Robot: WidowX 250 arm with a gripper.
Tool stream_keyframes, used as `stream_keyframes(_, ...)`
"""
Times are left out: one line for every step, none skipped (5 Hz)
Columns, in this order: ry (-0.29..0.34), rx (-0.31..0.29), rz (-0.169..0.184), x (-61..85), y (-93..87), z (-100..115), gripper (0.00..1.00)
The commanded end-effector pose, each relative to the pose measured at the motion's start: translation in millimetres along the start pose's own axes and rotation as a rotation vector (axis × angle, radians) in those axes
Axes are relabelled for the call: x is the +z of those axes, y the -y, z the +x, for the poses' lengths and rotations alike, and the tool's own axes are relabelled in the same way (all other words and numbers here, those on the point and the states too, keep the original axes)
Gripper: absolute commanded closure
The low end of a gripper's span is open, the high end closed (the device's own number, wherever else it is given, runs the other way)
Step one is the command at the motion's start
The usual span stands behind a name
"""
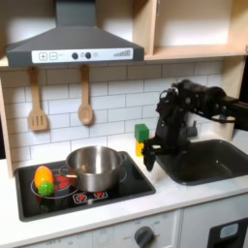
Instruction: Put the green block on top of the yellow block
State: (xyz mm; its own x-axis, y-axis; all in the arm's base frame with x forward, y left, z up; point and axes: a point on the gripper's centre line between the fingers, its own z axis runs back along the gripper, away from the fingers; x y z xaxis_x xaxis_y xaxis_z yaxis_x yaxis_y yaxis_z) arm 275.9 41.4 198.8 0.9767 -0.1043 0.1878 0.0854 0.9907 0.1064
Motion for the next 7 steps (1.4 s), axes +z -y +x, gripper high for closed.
stream_keyframes(0.032, 0.058, 0.018, 1.3, -13.4, 30, 0.00)
stream_keyframes(0.016, 0.101, 0.026, -5.8, -24.1, 39, 0.00)
stream_keyframes(0.008, 0.160, 0.024, -11.9, -34.8, 49, 0.00)
stream_keyframes(0.006, 0.178, 0.026, -10.9, -46.7, 57, 0.00)
stream_keyframes(0.025, 0.201, 0.025, -3.5, -52.1, 65, 0.00)
stream_keyframes(0.019, 0.204, 0.030, -3.7, -56.2, 67, 0.00)
stream_keyframes(0.006, 0.227, 0.036, -7.2, -64.0, 68, 0.00)
